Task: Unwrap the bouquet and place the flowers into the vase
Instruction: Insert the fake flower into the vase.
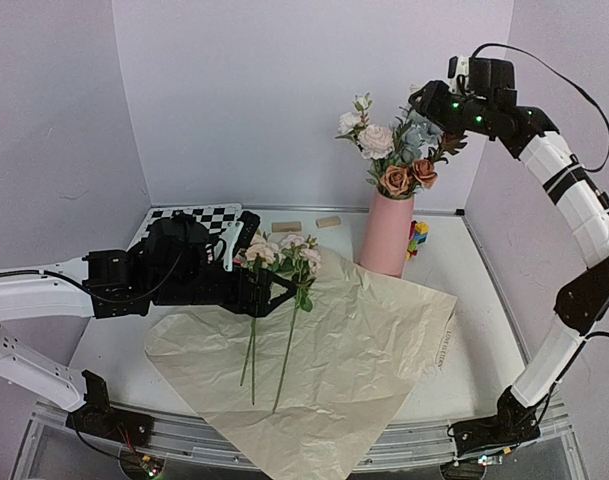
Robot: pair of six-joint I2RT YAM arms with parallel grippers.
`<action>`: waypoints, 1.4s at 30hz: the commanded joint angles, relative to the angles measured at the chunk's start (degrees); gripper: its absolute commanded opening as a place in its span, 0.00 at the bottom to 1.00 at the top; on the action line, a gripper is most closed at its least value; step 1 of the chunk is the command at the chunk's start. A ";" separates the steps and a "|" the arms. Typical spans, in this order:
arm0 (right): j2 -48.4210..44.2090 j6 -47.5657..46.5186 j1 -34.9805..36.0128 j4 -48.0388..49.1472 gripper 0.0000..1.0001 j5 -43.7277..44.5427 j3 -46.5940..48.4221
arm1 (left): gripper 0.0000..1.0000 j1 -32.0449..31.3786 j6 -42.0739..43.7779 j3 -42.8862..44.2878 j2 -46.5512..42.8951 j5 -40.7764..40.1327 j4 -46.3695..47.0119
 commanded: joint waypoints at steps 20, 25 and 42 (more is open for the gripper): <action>6.92 5.83 0.01 1.27 0.19 0.32 4.03 | 0.94 -0.20 -0.23 -0.29 -2.15 0.58 1.57; 6.69 4.47 0.20 1.15 0.02 -1.37 3.49 | 0.94 -0.22 0.07 -0.12 -1.73 0.58 1.58; 5.17 -9.09 7.44 -1.73 0.00 16.64 -1.97 | 0.94 -0.19 0.48 0.67 -0.56 0.84 1.56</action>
